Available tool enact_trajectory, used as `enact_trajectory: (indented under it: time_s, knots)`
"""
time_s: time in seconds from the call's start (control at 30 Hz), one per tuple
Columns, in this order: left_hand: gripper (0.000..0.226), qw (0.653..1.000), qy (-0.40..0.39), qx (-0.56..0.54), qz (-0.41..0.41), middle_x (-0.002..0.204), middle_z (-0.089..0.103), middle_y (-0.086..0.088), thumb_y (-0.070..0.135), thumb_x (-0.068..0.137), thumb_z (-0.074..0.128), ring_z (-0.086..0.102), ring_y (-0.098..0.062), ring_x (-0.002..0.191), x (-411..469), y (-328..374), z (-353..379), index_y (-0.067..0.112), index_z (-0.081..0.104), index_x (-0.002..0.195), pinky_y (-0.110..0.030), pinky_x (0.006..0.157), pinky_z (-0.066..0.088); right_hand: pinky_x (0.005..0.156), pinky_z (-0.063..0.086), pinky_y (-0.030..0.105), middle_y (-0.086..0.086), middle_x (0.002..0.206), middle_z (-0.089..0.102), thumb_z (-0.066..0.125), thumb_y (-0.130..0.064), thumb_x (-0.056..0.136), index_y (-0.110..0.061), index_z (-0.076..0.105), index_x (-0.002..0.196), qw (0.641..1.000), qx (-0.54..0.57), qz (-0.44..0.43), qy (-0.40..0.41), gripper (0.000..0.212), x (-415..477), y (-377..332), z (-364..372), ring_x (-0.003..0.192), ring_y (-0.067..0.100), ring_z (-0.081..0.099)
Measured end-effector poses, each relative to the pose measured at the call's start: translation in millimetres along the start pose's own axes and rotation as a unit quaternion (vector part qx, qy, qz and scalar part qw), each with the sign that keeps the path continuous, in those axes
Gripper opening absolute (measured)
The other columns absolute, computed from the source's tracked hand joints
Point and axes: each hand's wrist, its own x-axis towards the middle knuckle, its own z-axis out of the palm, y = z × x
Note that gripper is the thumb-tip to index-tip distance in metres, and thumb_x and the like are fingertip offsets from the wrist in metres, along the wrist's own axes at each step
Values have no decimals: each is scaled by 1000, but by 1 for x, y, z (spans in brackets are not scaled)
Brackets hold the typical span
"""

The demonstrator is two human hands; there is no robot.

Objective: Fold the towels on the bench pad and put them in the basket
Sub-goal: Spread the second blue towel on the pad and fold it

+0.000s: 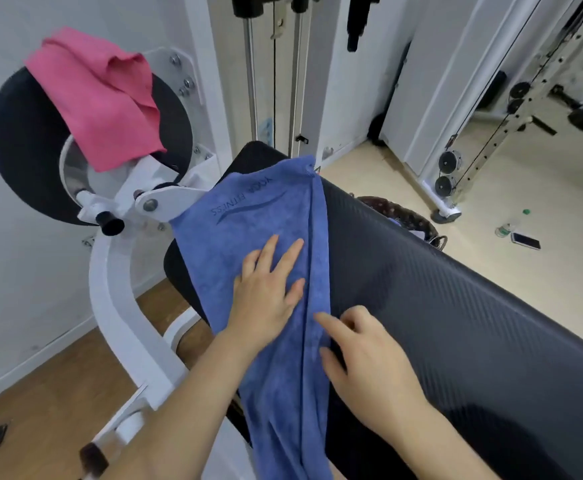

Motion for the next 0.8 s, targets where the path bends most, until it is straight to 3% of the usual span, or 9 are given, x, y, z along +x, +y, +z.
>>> enact_trajectory:
  time_s: [0.13, 0.2, 0.3, 0.4, 0.5, 0.57, 0.63, 0.73, 0.8]
  knots:
    - [27, 988, 99, -118, -7, 114, 54, 10, 28, 93, 58, 52, -6, 100, -45, 11, -5, 28, 60, 120, -22, 89, 43, 50, 39, 31, -2, 82, 46, 72, -18, 71, -21, 66, 104, 998, -51, -9, 28, 34, -4, 6, 26, 65, 21, 49]
    - [6, 986, 37, -133, -89, 89, 54, 17, 36, 90, 61, 55, 1, 77, -86, 23, -2, 34, 59, 95, -21, 71, 48, 51, 37, 30, -2, 83, 47, 71, -16, 70, -20, 66, 106, 998, -53, -14, 35, 36, -3, 11, 28, 67, 20, 49]
    - [22, 980, -89, -91, -152, 87, 53, 14, 51, 83, 62, 55, -5, 76, -132, 41, 19, 35, 50, 93, -24, 65, 43, 58, 47, 33, -1, 95, 52, 59, -12, 75, -19, 61, 123, 999, -28, -35, 14, 49, -5, 17, 27, 76, 21, 53]
    - [21, 975, -74, -122, -171, 74, 56, 5, 36, 89, 61, 55, -11, 70, -138, 41, 34, 26, 51, 74, -26, 64, 42, 80, 49, 30, -2, 117, 57, 45, -8, 90, -17, 52, 135, 995, 98, 13, 13, 46, -15, 19, 17, 99, 19, 57]
    - [20, 898, -50, -373, -227, 75, 70, -7, 17, 96, 56, 67, -20, 74, -125, 42, 17, 11, 66, 81, -40, 73, 53, 91, 50, 29, -7, 113, 64, 55, -19, 93, -19, 53, 133, 968, 227, 101, 31, 40, -37, 17, 9, 99, 8, 62]
    - [25, 789, -28, -549, -275, 85, 73, -14, 12, 101, 46, 70, -30, 82, -114, 50, -3, 4, 67, 91, -43, 77, 56, 89, 50, 23, -16, 106, 64, 64, -35, 88, -30, 47, 134, 926, 348, 137, -58, 49, -49, 11, 1, 96, -3, 62]
    - [29, 707, -17, -638, -306, 85, 74, -10, 11, 102, 40, 71, -23, 80, -103, 57, -16, 6, 67, 94, -37, 77, 57, 77, 47, 13, -21, 96, 63, 70, -43, 82, -39, 44, 126, 901, 380, 127, -164, 52, -56, 5, 1, 90, -9, 60]
    - [29, 676, -8, -670, -308, 89, 73, -8, 10, 102, 38, 71, -16, 81, -91, 57, -21, 9, 67, 100, -30, 72, 56, 66, 51, 23, -7, 86, 70, 74, -27, 78, -29, 62, 108, 914, 372, 123, -109, 33, -58, 6, 4, 75, 1, 63]
    - [29, 686, -11, -660, -306, 99, 73, -9, 10, 103, 37, 71, -19, 89, -89, 51, -20, 11, 65, 108, -30, 69, 56, 66, 52, 24, 1, 82, 71, 75, -18, 77, -24, 68, 97, 884, 432, 159, -86, 21, -57, 11, 0, 71, 6, 63]
